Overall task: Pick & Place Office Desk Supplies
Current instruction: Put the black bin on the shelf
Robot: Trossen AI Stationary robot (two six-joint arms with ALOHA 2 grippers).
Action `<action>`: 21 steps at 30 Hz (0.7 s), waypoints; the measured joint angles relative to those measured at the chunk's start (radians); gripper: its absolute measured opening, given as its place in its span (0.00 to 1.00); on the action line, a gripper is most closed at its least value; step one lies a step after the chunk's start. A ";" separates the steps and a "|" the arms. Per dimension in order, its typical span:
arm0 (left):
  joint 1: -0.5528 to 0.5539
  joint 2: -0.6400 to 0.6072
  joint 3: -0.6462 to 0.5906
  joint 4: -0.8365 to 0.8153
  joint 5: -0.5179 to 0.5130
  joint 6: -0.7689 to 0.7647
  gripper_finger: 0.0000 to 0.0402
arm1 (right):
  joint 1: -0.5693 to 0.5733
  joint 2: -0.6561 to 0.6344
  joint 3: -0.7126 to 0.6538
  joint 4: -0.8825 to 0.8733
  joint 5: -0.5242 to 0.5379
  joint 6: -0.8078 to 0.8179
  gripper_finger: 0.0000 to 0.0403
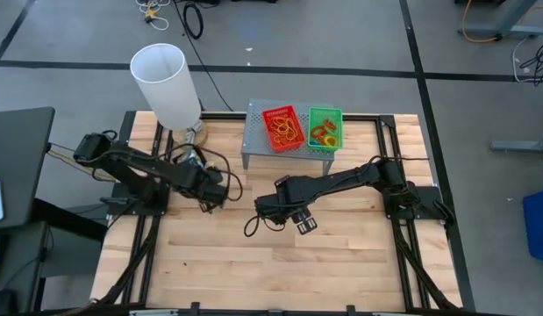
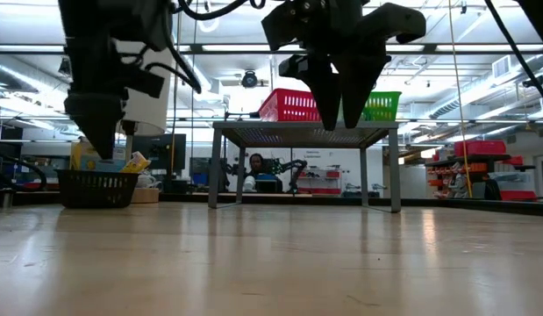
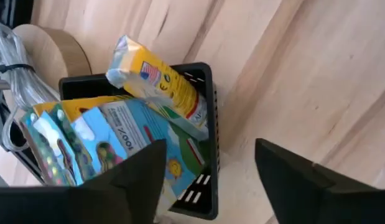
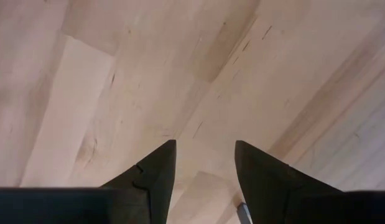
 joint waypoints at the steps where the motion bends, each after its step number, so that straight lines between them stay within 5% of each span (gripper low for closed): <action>1: 0.014 0.000 0.000 0.001 0.003 0.007 0.64 | 0.000 0.000 0.000 0.000 0.000 -0.002 0.43; 21: 0.180 0.162 0.000 0.070 0.103 0.140 0.66 | 0.000 0.000 0.000 -0.007 0.000 -0.003 0.43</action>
